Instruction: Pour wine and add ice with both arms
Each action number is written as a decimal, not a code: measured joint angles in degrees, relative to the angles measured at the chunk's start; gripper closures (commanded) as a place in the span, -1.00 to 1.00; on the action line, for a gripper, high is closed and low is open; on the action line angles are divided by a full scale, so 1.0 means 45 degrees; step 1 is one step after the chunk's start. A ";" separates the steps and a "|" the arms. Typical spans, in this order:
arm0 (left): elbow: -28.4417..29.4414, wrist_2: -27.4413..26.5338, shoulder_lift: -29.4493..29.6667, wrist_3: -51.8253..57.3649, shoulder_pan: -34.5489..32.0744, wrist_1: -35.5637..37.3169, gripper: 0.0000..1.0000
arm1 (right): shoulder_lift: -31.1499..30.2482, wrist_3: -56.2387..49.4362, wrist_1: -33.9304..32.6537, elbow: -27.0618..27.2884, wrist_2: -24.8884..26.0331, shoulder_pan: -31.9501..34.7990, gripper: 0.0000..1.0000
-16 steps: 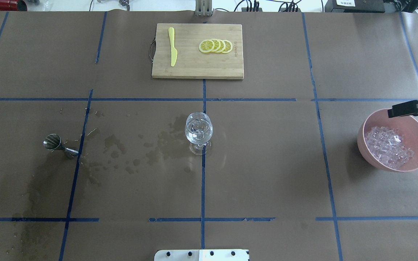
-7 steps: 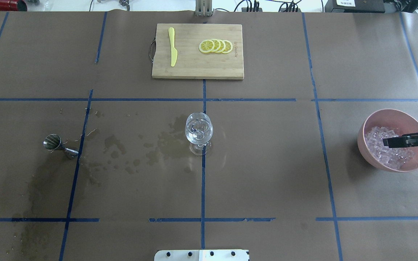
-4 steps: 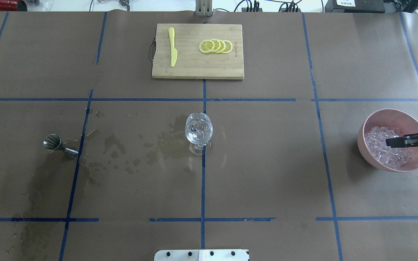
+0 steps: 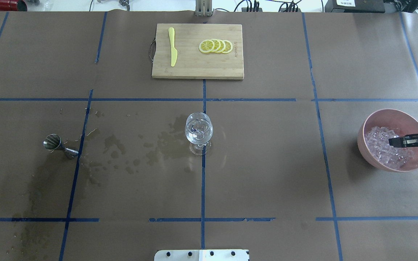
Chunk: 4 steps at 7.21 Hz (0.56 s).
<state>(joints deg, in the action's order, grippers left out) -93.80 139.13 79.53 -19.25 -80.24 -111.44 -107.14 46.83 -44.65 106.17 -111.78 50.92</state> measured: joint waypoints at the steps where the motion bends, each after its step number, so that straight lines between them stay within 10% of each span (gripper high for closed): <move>1: 0.0000 0.0000 -0.0015 0.0000 0.0000 0.0000 -1.00 | 0.0003 -0.0009 0.0000 -0.0001 -0.0013 -0.0002 1.00; 4: 0.0002 0.0000 -0.0031 0.0000 0.0000 0.0000 -1.00 | 0.0015 -0.0038 -0.0004 0.0282 -0.0078 0.0031 1.00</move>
<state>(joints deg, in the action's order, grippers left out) -93.79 139.13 79.39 -19.25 -80.24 -111.45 -107.07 46.66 -44.66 107.44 -112.13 51.06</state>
